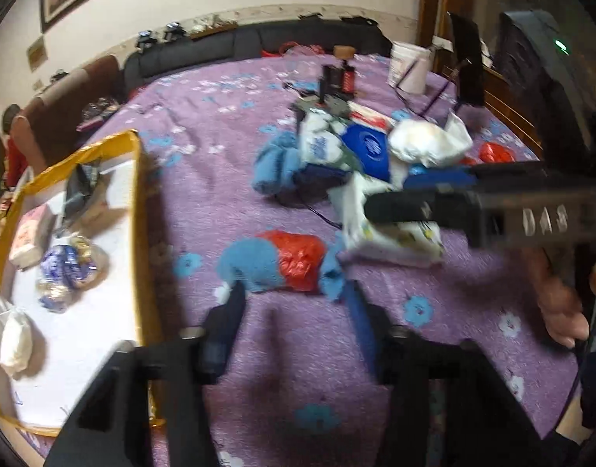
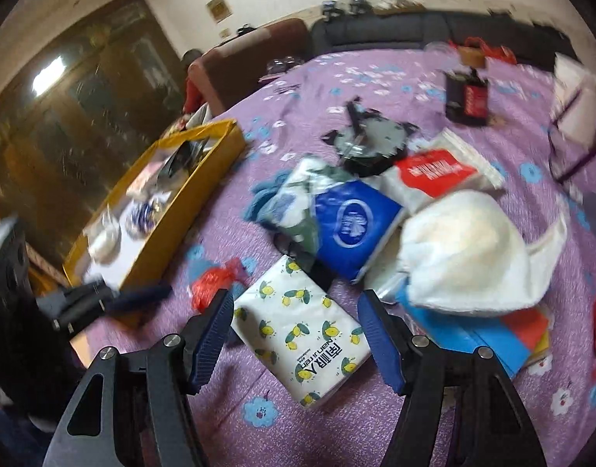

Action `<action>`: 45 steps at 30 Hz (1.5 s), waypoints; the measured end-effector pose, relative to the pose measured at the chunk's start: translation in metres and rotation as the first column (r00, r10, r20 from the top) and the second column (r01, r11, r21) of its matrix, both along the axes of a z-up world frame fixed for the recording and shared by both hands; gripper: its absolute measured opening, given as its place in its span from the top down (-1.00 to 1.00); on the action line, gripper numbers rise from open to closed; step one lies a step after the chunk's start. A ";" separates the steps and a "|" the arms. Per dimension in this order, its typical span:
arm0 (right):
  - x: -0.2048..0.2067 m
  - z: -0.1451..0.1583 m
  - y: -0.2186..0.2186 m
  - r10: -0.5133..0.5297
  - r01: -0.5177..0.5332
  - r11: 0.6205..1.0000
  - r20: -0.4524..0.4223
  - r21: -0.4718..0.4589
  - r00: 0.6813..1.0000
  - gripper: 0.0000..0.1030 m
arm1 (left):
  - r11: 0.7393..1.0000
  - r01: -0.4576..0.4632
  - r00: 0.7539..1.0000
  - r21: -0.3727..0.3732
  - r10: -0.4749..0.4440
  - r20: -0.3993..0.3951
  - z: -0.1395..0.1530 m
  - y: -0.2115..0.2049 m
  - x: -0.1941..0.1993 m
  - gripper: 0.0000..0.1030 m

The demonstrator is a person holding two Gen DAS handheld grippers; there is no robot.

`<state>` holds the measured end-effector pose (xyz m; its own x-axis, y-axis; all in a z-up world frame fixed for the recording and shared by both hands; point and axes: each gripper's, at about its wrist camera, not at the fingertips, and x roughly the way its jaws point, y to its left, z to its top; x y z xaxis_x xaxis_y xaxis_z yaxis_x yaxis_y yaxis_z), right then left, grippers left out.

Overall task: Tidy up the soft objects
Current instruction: 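Move both open grippers back toward the remaining pile, then grasp blue sock-wrapped red bag with left gripper while right gripper grasps lemon-print tissue pack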

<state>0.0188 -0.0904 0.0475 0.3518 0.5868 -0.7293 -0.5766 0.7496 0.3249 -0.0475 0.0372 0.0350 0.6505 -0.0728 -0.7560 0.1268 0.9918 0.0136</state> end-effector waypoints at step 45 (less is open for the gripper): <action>-0.007 0.028 -0.023 -0.078 0.075 0.990 0.025 0.120 0.997 0.51 | 0.999 -0.033 0.998 -0.038 0.034 0.043 -0.014 -0.012 0.017 0.15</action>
